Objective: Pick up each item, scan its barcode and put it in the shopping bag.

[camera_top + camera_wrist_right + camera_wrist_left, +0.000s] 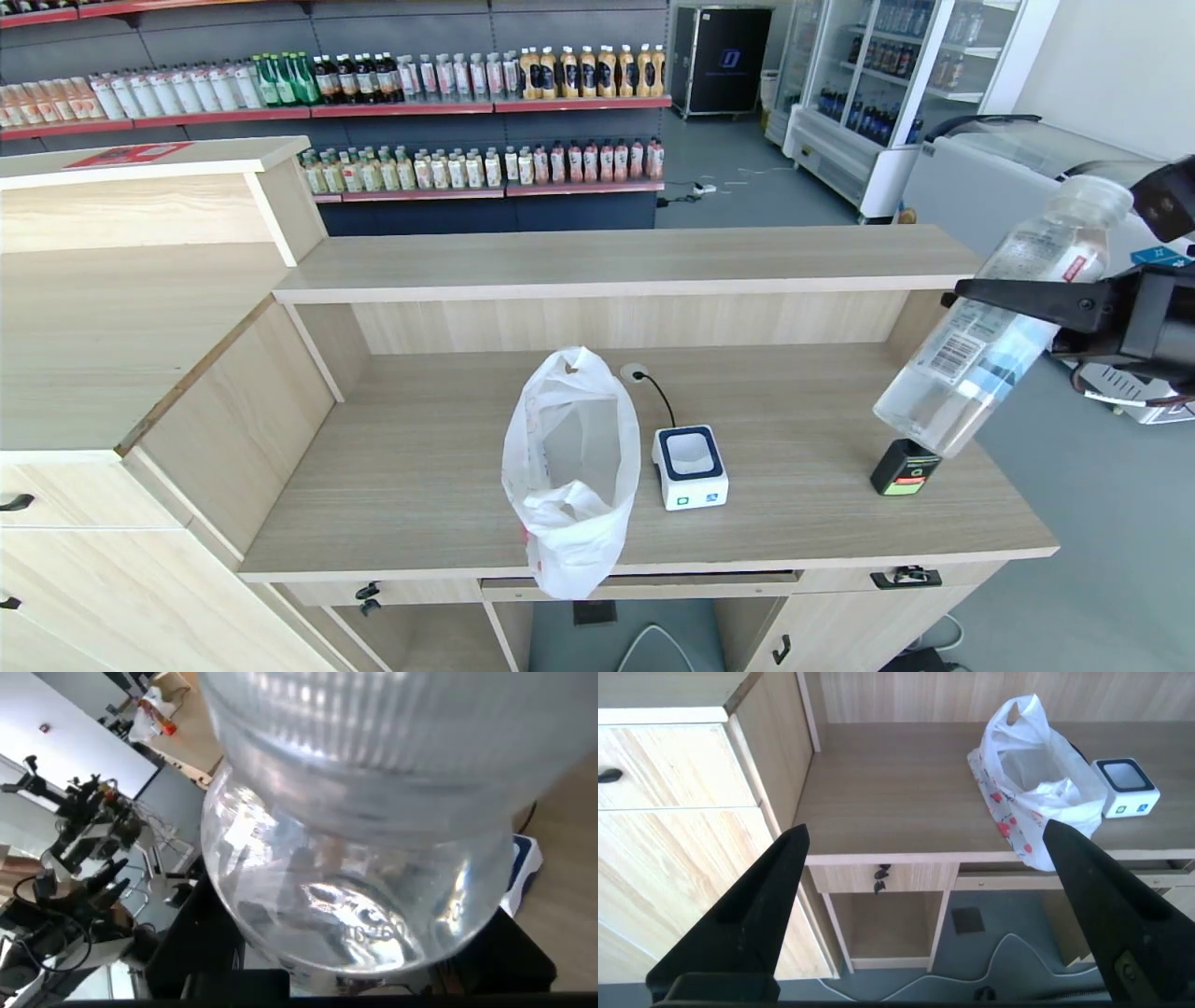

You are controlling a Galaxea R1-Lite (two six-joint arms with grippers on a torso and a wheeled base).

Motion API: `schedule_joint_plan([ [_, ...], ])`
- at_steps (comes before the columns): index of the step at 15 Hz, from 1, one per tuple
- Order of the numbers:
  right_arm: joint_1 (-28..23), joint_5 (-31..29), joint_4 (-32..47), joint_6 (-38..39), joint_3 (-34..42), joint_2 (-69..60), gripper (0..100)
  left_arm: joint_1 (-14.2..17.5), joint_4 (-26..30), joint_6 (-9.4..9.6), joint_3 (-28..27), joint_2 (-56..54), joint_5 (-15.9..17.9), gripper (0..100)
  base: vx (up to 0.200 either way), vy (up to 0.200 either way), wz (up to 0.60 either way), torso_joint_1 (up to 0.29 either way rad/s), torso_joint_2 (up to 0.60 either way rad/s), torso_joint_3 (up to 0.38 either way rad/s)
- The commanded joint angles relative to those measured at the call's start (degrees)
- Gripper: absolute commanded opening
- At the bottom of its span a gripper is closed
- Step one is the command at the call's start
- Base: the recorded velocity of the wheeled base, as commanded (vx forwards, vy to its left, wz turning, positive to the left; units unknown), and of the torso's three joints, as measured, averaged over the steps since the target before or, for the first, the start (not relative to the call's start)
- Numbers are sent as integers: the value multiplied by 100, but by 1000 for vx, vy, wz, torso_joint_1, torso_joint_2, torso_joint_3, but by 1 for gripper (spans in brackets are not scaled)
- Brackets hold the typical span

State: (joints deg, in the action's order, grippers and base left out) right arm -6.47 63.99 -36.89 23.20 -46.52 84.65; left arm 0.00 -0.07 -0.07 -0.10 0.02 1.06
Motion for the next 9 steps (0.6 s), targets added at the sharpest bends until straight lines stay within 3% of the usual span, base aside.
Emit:
schedule_joint_plan([
  [1, 375, 79, 6, 53, 73, -493, 0, 0, -1, -1, 1, -2, -1, 100, 0, 0, 0, 0, 0, 0],
  [5, 1183, 87, -11, 545, 55, -942, 0, 0, -1, -1, 1, -2, -1, 100, 0, 0, 0, 0, 0, 0],
  [9, 1623, 87, -11, 554, 240, -1135, 0, 0, -1, -1, 1, -2, -1, 100, 0, 0, 0, 0, 0, 0],
])
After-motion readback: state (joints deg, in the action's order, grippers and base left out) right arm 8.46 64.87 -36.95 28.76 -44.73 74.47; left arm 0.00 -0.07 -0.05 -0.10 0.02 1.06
